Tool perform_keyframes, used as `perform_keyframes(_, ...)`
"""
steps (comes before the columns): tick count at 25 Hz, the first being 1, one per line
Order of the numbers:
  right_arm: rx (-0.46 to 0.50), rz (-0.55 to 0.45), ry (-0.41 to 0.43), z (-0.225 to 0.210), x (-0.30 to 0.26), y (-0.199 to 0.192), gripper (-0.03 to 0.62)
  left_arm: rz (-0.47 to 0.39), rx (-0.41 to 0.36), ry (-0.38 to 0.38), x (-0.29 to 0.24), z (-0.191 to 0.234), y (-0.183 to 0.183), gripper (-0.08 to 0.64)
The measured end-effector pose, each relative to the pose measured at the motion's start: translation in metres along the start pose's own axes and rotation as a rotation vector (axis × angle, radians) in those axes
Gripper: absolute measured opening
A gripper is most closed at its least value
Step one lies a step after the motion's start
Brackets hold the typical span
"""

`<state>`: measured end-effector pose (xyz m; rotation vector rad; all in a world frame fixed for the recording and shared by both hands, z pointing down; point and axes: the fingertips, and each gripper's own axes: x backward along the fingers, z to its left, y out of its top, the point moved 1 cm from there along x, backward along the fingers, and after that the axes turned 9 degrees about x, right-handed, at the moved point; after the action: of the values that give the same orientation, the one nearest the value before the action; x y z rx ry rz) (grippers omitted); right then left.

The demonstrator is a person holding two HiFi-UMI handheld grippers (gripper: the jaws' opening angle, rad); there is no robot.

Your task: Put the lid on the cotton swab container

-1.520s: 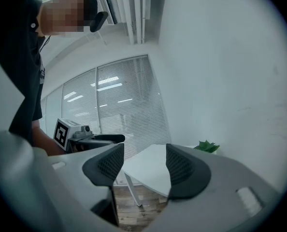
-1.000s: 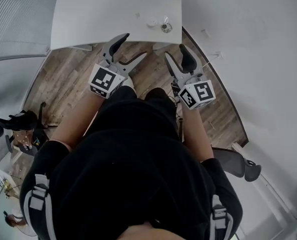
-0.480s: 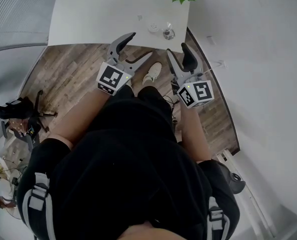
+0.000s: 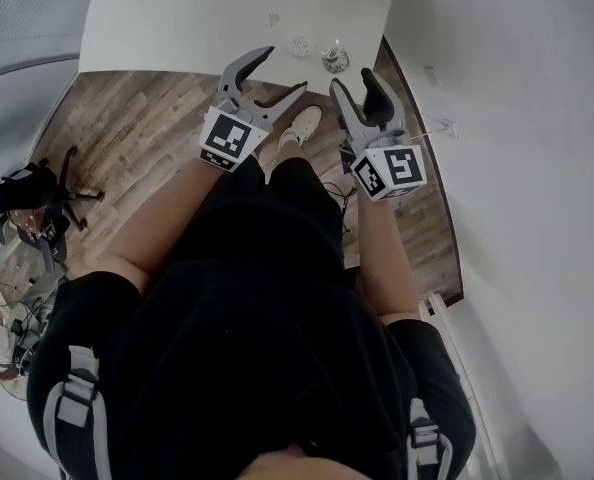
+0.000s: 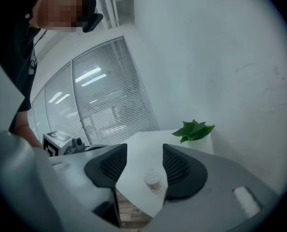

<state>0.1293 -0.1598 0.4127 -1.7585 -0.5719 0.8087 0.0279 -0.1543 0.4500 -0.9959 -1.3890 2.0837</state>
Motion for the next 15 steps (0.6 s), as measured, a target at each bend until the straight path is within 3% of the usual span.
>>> perform_keyframes(6,-0.034,0.029,0.01,-0.023,-0.017,-0.025,0.222,0.026,0.003,0.07,-0.027,0.02,-0.035,0.319)
perform_keyframes(15,-0.094,0.039,0.015,-0.04,-0.041,-0.058,0.221,0.077,0.024,0.101,-0.058,0.039,-0.085,0.319)
